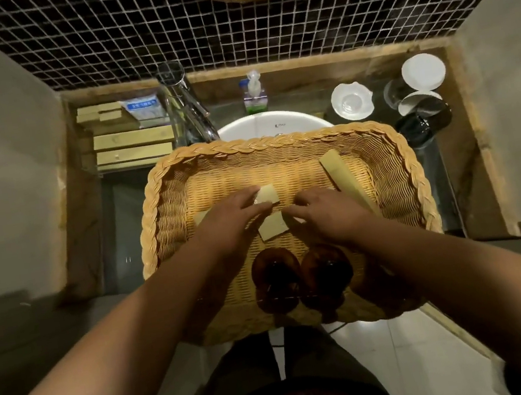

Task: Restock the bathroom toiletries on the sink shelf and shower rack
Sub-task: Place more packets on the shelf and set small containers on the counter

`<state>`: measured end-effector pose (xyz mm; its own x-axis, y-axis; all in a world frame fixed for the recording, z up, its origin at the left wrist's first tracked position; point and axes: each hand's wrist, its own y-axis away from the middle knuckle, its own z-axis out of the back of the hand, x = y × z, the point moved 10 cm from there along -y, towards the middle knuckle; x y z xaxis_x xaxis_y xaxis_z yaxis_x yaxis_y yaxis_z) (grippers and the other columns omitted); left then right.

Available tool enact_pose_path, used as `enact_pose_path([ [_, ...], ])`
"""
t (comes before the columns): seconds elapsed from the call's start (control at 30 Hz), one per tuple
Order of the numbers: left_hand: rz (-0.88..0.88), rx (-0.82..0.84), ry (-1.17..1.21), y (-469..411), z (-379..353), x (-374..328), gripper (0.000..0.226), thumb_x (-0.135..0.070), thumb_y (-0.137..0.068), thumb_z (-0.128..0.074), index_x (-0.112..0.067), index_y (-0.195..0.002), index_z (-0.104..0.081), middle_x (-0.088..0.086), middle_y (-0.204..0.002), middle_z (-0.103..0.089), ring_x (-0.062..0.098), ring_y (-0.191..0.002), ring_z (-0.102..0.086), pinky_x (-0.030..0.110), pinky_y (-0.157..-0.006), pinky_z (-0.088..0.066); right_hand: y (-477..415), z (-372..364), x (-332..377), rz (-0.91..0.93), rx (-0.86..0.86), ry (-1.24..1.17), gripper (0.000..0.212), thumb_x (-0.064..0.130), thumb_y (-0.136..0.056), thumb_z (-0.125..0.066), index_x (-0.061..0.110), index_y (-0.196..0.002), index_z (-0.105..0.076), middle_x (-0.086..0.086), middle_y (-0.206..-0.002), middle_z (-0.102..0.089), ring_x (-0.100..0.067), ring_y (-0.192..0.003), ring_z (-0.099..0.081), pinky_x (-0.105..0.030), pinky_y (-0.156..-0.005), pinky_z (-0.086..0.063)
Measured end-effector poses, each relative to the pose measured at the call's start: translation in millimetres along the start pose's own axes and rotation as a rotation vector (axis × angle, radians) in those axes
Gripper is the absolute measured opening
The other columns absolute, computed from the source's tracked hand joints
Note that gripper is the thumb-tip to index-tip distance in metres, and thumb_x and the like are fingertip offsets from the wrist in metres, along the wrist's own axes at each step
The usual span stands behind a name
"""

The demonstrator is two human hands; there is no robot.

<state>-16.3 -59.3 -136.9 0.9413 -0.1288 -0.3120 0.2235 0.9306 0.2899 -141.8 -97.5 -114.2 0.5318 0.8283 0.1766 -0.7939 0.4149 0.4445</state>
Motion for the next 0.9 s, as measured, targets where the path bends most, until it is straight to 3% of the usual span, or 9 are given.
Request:
enact_pose_path([
  [0.1,0.070,0.006,-0.035,8,3,10,0.062,-0.032,-0.093,-0.066,-0.044,-0.147,-0.038,0.001,-0.162,-0.027,0.027,-0.144,-0.031,0.047,-0.113,-0.035,-3,-2,-5,-0.057,-0.002,0.001,0.072,0.030,-0.090,-0.070,0.035,-0.150,-0.030,-0.008,-0.138,-0.046,-0.026,-0.122,-0.046,-0.033,-0.087,-0.048],
  [0.2,0.176,0.069,-0.096,14,0,22,0.074,-0.029,-0.092,-0.065,-0.045,-0.152,-0.024,0.002,-0.165,-0.015,0.030,-0.146,-0.023,0.053,-0.112,-0.032,-4,0,-14,-0.118,-0.033,-0.005,0.071,0.029,-0.089,-0.070,0.035,-0.148,-0.031,-0.008,-0.132,-0.049,-0.026,-0.118,-0.047,-0.032,-0.079,-0.048],
  [0.4,0.323,0.016,-0.092,21,11,36,0.068,-0.040,-0.096,-0.055,-0.042,-0.154,-0.018,0.009,-0.160,-0.026,0.032,-0.140,-0.030,0.050,-0.107,-0.035,-5,5,-22,-0.149,-0.075,0.015,0.073,0.024,-0.085,-0.072,0.032,-0.148,-0.035,-0.008,-0.144,-0.047,-0.029,-0.126,-0.046,-0.037,-0.086,-0.049],
  [0.7,0.321,0.072,-0.163,18,6,30,0.079,-0.048,-0.095,-0.052,-0.033,-0.157,-0.007,0.013,-0.161,-0.021,0.035,-0.143,-0.025,0.054,-0.109,-0.031,-9,3,-17,-0.096,-0.045,0.099,0.070,0.022,-0.094,-0.061,0.027,-0.155,-0.026,-0.012,-0.153,-0.038,-0.032,-0.134,-0.039,-0.038,-0.090,-0.047],
  [0.8,0.328,0.041,-0.152,18,11,29,0.077,-0.050,-0.095,-0.051,-0.033,-0.157,-0.009,0.012,-0.159,-0.024,0.034,-0.141,-0.028,0.052,-0.109,-0.031,-9,7,-18,-0.064,-0.075,0.042,0.063,0.024,-0.094,-0.061,0.030,-0.152,-0.036,-0.011,-0.146,-0.047,-0.031,-0.127,-0.046,-0.038,-0.087,-0.046],
  [0.9,0.326,-0.021,-0.156,16,29,25,0.074,-0.050,-0.095,-0.049,-0.032,-0.157,-0.014,0.012,-0.156,-0.030,0.033,-0.138,-0.031,0.050,-0.107,-0.031,-5,29,-15,-0.036,-0.173,-0.071,0.035,0.050,-0.097,-0.050,0.032,-0.123,-0.064,0.000,-0.116,-0.064,-0.023,-0.106,-0.059,-0.034,-0.085,-0.048],
])
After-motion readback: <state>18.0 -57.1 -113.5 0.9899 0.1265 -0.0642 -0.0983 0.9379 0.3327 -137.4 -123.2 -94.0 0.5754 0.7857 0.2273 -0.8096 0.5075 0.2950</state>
